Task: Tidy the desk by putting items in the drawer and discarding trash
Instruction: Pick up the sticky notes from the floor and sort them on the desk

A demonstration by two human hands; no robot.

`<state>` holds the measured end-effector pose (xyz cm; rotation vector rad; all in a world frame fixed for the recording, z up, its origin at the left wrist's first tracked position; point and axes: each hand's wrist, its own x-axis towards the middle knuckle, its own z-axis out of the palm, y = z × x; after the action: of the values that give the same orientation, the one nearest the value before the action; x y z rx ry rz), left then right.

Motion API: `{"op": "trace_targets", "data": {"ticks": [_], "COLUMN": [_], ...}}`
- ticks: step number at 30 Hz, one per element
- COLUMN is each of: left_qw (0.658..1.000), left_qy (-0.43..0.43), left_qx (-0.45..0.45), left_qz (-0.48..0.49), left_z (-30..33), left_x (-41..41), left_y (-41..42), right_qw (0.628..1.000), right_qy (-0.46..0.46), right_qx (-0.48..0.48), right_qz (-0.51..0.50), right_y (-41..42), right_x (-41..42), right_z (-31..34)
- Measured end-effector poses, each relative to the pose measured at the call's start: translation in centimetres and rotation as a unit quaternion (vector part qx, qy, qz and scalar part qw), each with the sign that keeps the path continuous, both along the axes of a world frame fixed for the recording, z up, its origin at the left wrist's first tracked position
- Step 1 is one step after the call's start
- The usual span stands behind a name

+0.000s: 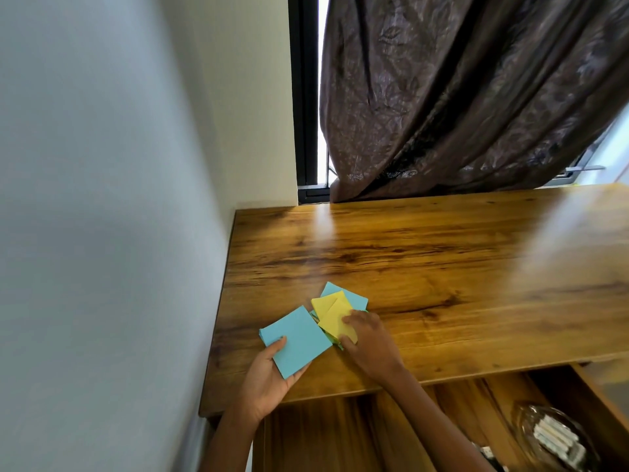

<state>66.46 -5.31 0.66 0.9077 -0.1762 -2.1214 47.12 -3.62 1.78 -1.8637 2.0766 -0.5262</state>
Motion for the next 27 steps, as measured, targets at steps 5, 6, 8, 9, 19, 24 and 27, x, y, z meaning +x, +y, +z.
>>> {"op": "trace_targets", "data": {"ticks": [5,6,8,9,19,24,27], "left_qw": [1.0,1.0,0.999,0.999,0.999,1.0,1.0], "left_qy": [0.026,0.027,0.028,0.027,0.033,0.013,0.008], "left_qx": [-0.017,-0.016,-0.018,-0.021,-0.022,-0.021,-0.016], "left_qz": [-0.002,0.0,0.002,0.003,0.016,0.013,0.015], "left_z": [-0.6,-0.8,-0.8,-0.7,-0.3,-0.1,0.0], "left_x": [0.2,0.2,0.2,0.2,0.1,0.2,0.2], "left_y": [-0.2,-0.2,-0.2,-0.2,0.1,0.1,0.1], "right_qw": [0.999,0.999,0.999,0.999,0.982,0.968,0.977], "right_qy": [0.024,0.028,0.021,0.008,-0.064,0.019,0.064], "right_qx": [0.03,0.025,0.007,-0.004,-0.097,-0.104,0.106], "right_qz": [-0.012,-0.021,-0.04,-0.045,-0.15,-0.226,-0.173], "right_y": [-0.2,-0.2,-0.2,-0.1,0.3,0.6,1.1], "right_x": [0.3,0.4,0.5,0.6,-1.2,-3.3,-3.8], "right_z": [-0.7,-0.7,-0.7,-0.7,0.4,-0.1,-0.4]}}
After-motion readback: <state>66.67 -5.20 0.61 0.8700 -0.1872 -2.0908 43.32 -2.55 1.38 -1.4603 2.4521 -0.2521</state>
